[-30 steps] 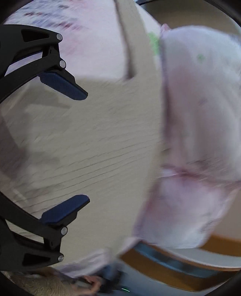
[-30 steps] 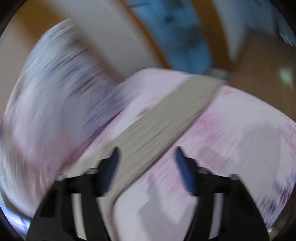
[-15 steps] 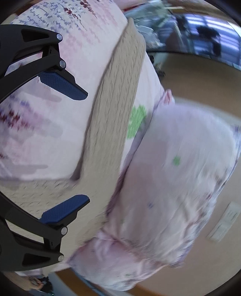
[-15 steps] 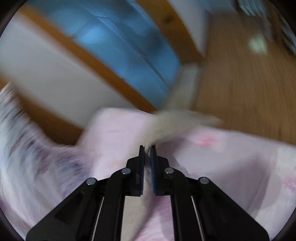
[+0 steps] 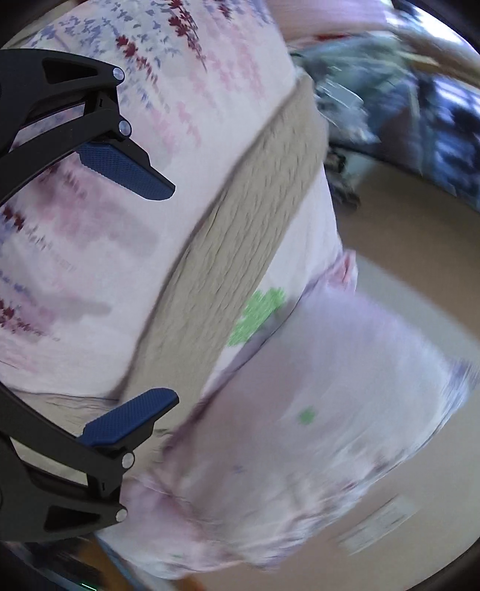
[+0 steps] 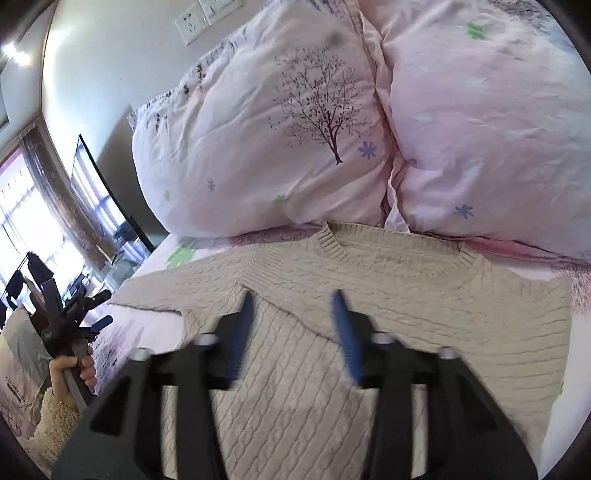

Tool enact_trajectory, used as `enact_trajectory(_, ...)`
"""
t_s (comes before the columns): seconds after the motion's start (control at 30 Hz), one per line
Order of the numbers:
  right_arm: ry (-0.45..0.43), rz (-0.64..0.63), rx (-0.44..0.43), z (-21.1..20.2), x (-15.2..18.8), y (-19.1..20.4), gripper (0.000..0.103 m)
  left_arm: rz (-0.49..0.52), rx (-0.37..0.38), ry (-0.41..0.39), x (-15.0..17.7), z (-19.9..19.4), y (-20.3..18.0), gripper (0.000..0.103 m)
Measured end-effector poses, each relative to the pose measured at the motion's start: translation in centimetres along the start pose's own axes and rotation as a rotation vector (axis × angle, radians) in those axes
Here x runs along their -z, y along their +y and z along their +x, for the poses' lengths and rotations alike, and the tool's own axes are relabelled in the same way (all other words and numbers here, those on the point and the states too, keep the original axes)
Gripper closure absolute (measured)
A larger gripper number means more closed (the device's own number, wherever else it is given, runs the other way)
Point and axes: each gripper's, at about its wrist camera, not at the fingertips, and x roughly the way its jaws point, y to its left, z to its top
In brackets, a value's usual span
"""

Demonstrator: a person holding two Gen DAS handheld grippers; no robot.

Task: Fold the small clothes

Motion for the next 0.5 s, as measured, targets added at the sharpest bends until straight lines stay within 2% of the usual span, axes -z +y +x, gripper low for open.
enact_trajectory(0.03, -0.015, 0.012, 0.012, -0.4, 0.1, -0.5, 0.039, -0.028, -0.001, -0.004, -0.6, 0.1, 0.7, 0.011)
enact_trajectory(0.1, -0.034, 0.047, 0.052, -1.0, 0.9, -1.6, 0.038, -0.090, -0.018, 0.000, -1.8, 0.7, 2.3, 0.022)
enact_trajectory(0.27, -0.057, 0.140, 0.147, -4.7, 1.9, -5.8, 0.035, -0.319, -0.019, 0.022, -4.4, 2.9, 7.1, 0.032)
enact_trajectory(0.4, -0.085, 0.191, 0.194, -6.8, 3.0, -7.6, 0.032, -0.436, 0.001, 0.004, -5.5, 3.3, 8.9, 0.040)
enact_trajectory(0.47, -0.097, 0.197, 0.202, -7.4, 3.4, -8.1, 0.030, -0.467, 0.004, 0.005, -6.0, 3.6, 9.4, 0.047)
enact_trajectory(0.5, -0.102, 0.203, 0.204, -7.7, 3.6, -8.4, 0.029, -0.488, 0.004, 0.006, -6.2, 3.9, 9.7, 0.058)
